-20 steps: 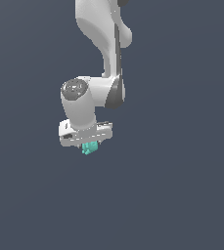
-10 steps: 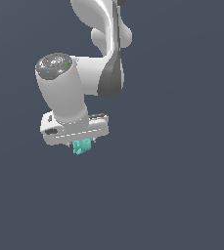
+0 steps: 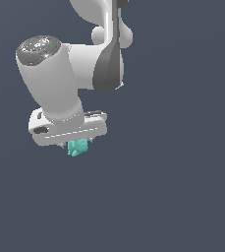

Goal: Pick up the object and move it to a goal position.

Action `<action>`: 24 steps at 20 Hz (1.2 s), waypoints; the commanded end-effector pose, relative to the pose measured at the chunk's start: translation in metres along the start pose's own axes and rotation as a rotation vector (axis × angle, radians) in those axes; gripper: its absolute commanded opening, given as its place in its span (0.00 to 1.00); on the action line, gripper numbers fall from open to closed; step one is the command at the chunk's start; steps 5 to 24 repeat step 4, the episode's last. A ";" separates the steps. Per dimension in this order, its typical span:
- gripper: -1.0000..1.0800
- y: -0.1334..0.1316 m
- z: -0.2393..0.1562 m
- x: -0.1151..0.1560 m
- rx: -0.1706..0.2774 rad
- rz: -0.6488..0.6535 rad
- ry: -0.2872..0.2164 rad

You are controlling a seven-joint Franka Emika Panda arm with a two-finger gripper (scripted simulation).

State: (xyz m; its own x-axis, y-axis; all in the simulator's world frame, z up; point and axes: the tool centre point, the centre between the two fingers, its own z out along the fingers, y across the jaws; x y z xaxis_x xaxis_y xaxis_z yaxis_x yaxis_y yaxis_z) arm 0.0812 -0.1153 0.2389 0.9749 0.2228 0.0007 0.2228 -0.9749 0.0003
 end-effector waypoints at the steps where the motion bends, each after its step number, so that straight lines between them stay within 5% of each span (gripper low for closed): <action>1: 0.00 0.001 -0.003 0.002 0.000 0.000 -0.001; 24: 0.00 0.001 -0.005 0.003 0.000 0.000 -0.001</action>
